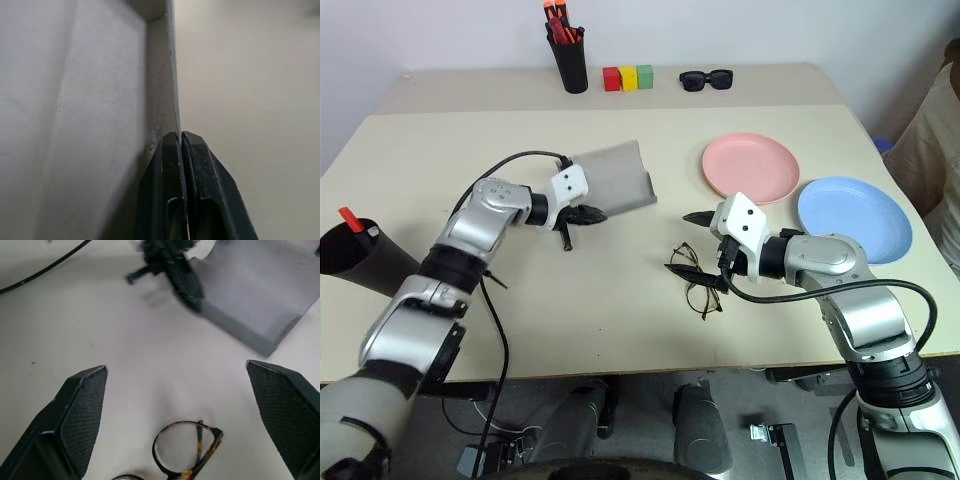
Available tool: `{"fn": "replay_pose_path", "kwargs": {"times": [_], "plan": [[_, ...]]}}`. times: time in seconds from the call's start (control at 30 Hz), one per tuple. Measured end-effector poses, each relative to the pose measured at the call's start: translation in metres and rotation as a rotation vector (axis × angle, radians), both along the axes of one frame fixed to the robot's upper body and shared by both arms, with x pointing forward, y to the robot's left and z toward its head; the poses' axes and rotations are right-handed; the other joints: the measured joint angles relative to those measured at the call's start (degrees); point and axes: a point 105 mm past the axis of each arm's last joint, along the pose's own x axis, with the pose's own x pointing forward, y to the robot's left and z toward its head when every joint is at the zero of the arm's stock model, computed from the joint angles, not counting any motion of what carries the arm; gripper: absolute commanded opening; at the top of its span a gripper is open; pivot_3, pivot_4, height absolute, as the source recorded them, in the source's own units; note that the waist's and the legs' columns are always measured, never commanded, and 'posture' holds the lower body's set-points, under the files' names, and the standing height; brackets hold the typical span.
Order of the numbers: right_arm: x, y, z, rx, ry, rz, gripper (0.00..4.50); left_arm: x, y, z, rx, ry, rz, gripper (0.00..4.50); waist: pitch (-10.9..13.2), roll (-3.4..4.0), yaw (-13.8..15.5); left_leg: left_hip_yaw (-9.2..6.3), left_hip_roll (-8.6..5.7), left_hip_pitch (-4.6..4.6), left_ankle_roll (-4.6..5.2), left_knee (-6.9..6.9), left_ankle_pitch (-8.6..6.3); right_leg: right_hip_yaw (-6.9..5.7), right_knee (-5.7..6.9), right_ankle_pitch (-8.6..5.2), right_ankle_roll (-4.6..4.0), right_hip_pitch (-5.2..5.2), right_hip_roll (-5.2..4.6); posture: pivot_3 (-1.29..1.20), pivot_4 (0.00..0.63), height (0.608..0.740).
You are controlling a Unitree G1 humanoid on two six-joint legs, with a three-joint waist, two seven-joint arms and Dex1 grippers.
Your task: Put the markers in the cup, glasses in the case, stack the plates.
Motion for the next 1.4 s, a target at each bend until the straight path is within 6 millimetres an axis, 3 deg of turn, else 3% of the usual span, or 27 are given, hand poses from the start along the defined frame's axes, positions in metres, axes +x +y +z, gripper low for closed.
{"fn": "replay_pose_path", "kwargs": {"times": [0.13, 0.27, 0.37, 0.47, 0.6, 0.87, 0.97, 1.2, 1.4], "plan": [[0.002, -0.007, -0.005, -0.012, 0.062, -0.036, 4.5, -0.038, 0.01, 0.003, 0.064, 0.012, -0.148, 0.05, 0.0, 0.03, 0.11, -0.04, 0.01, 0.02, 0.0, 0.01, 0.0, 0.01, -0.01, -0.07, -0.14, 0.02, -0.01, 0.0, 0.15, 0.74], [0.001, -0.01, -0.011, -0.008, 0.129, -0.059, 4.5, -0.057, 0.016, 0.006, 0.108, 0.04, -0.195, 0.05, 0.0, 0.03, 0.4, -0.05, -0.02, 0.01, 0.02, 0.04, -0.01, 0.0, -0.08, -0.12, -0.21, 0.08, -0.04, 0.0, 0.15, 0.74], [0.001, -0.023, -0.022, -0.042, 0.204, -0.119, 4.5, -0.065, 0.027, 0.003, 0.141, 0.09, -0.18, 0.05, 0.01, 0.04, 0.33, -0.05, -0.02, 0.02, 0.04, 0.03, -0.02, 0.0, -0.07, -0.12, -0.21, 0.07, -0.05, 0.0, 0.15, 0.74], [0.002, -0.031, -0.031, -0.045, 0.258, -0.166, 4.5, -0.066, 0.03, 0.003, 0.138, 0.116, -0.167, 0.86, 0.01, 0.04, 0.26, -0.04, -0.02, 0.02, 0.04, 0.04, -0.02, 0.0, -0.05, -0.12, -0.21, 0.07, -0.05, 0.0, 0.15, 0.74], [0.003, -0.039, -0.035, -0.071, 0.296, -0.208, 4.5, -0.066, 0.029, 0.003, 0.118, 0.118, -0.161, 2.83, 0.01, 0.04, 0.24, -0.03, -0.02, 0.02, 0.05, 0.04, -0.02, -0.01, -0.05, -0.12, -0.19, 0.06, -0.05, 0.0, 0.15, 0.74], [0.001, -0.042, -0.037, -0.04, 0.366, -0.25, 4.5, -0.056, 0.025, 0.019, 0.007, 0.032, -0.101, 2.83, 0.01, 0.04, 0.24, -0.03, -0.01, 0.02, 0.05, 0.04, -0.01, -0.01, -0.04, -0.06, -0.09, 0.06, -0.05, 0.0, 0.15, 0.74], [0.0, -0.043, -0.037, -0.022, 0.392, -0.271, 4.5, -0.061, 0.028, 0.026, -0.029, 0.003, -0.09, 2.83, 0.01, 0.04, 0.11, -0.02, -0.01, 0.04, 0.06, 0.03, -0.02, 0.0, -0.02, -0.05, -0.06, 0.06, -0.05, 0.0, 0.15, 0.74], [-0.001, -0.034, -0.045, 0.032, 0.474, -0.314, 4.5, -0.121, 0.038, 0.002, -0.076, 0.071, -0.079, 2.83, 0.02, 0.1, 0.15, 0.02, 0.03, 0.04, 0.08, 0.02, -0.04, 0.03, -0.04, -0.13, -0.23, 0.04, -0.11, 0.0, 0.15, 0.74], [0.001, -0.03, -0.045, 0.073, 0.537, -0.331, 4.5, -0.155, 0.034, -0.008, -0.107, 0.125, -0.032, 2.83, 0.02, 0.11, 0.54, 0.04, -0.01, 0.04, 0.08, 0.04, -0.05, 0.03, -0.11, -0.22, -0.39, 0.07, -0.19, 0.0, 0.15, 0.74]]}}
